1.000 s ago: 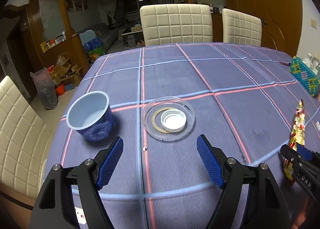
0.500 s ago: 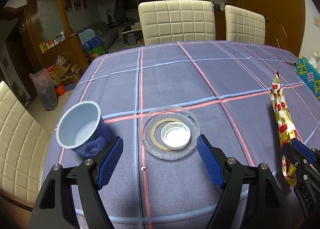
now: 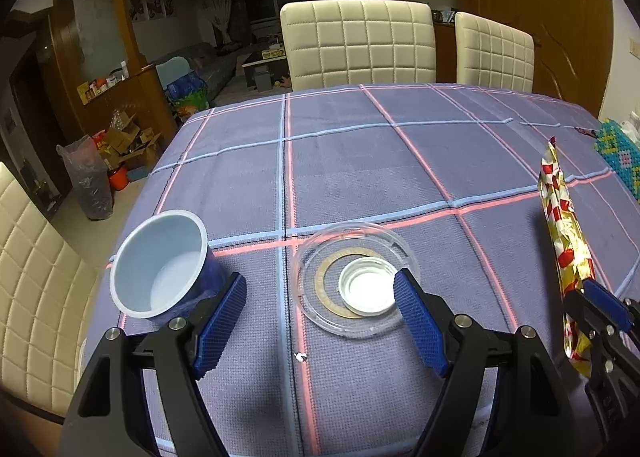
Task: Collect trash
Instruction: 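Grasp the red-and-gold wrapper with the right gripper while the left grasps the white bottle cap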
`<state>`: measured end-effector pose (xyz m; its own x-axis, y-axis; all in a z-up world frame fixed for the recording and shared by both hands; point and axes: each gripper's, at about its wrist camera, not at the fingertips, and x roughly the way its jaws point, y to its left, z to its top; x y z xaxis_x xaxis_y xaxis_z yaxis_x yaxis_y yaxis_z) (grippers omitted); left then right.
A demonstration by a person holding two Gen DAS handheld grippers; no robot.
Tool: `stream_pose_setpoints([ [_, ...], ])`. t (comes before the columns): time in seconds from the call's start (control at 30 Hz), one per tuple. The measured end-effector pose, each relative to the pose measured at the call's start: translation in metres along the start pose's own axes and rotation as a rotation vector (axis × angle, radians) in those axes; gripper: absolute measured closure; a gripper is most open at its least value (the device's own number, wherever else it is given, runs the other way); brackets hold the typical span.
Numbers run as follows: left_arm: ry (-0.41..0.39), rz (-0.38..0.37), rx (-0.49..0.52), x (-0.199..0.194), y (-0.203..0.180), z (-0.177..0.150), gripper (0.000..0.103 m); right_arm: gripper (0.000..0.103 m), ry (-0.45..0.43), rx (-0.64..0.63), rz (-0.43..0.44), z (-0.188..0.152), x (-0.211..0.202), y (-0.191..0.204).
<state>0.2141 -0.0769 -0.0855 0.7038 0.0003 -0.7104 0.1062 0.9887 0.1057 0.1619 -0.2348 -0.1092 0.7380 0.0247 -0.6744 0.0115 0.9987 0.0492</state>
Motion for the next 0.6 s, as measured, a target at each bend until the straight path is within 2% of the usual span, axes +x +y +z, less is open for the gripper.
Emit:
stream_pose_setpoints([
  [0.17, 0.019, -0.033, 0.009, 0.012, -0.009, 0.007, 0.029, 0.084, -0.002, -0.012, 0.010, 0.000, 0.001, 0.004],
  [0.3, 0.041, 0.035, 0.019, 0.025, -0.014, 0.011, 0.029, 0.084, 0.007, -0.008, 0.010, -0.001, 0.003, 0.003],
  [0.43, 0.106, -0.037, 0.001, 0.040, -0.012, 0.007, 0.028, 0.084, 0.014, -0.017, 0.015, -0.001, 0.005, 0.005],
  [0.53, 0.102, -0.019, 0.020, 0.042, -0.014, 0.005, 0.028, 0.084, 0.014, -0.022, 0.019, 0.000, 0.005, 0.007],
  [0.57, 0.105, -0.018, 0.014, 0.042, -0.014, 0.005, 0.030, 0.084, 0.013, -0.022, 0.021, 0.000, 0.005, 0.007],
  [0.6, 0.106, -0.020, 0.005, 0.041, -0.013, 0.004, 0.042, 0.084, 0.011, -0.021, 0.020, 0.000, 0.005, 0.007],
])
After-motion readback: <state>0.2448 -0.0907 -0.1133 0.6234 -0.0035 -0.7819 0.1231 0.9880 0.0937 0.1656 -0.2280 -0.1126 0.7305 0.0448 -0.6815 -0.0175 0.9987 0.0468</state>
